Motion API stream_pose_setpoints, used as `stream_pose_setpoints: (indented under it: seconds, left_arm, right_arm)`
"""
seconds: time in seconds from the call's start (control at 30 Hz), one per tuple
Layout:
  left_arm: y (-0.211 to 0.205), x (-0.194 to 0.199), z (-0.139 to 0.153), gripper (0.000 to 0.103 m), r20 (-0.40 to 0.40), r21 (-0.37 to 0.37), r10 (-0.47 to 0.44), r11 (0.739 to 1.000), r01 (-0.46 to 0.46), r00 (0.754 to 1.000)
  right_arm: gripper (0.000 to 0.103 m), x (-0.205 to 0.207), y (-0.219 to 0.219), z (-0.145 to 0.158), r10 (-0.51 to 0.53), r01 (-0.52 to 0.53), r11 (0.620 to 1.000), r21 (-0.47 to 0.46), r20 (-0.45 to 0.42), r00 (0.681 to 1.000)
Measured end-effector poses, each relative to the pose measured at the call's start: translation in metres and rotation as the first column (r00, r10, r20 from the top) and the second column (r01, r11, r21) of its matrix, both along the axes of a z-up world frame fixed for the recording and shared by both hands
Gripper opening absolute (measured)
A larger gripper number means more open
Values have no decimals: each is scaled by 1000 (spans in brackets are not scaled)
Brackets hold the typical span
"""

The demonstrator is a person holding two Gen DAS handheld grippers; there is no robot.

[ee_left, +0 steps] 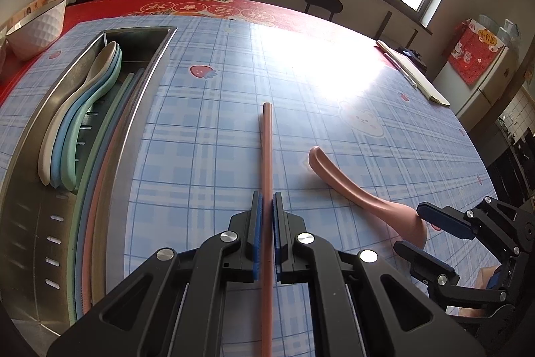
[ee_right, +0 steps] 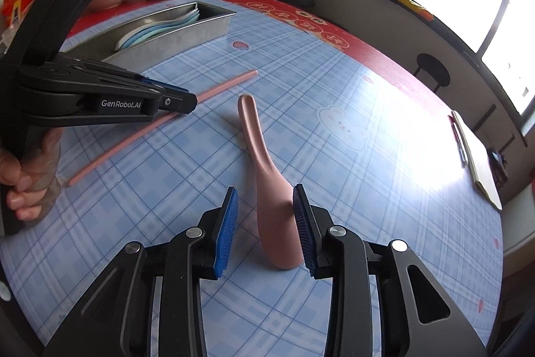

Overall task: Organize utensils
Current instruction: 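Lower the open right gripper onto the pink spoon handle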

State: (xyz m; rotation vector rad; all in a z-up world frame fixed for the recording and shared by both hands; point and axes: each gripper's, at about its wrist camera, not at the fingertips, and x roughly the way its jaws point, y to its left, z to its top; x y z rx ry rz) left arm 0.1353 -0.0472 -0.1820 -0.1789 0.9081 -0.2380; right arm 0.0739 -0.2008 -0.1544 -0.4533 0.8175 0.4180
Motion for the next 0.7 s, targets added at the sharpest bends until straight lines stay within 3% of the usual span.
stream_pose_setpoints:
  seconds: [0.33, 0.47, 0.7]
  left_arm:
    - [4, 1, -1, 6, -2, -21, -7, 1000, 7, 1000]
    - [5, 0, -1, 6, -2, -24, -10, 1000, 10, 1000]
    - [4, 0, -1, 6, -1, -22, -18, 1000, 18, 1000]
  right_arm:
    - [32, 12, -3, -10, -46, 45, 998, -42, -26, 999]
    - [32, 16, -8, -7, -67, 67, 998, -15, -22, 998]
    - [15, 30, -33, 7, -115, 120, 987, 106, -56, 992]
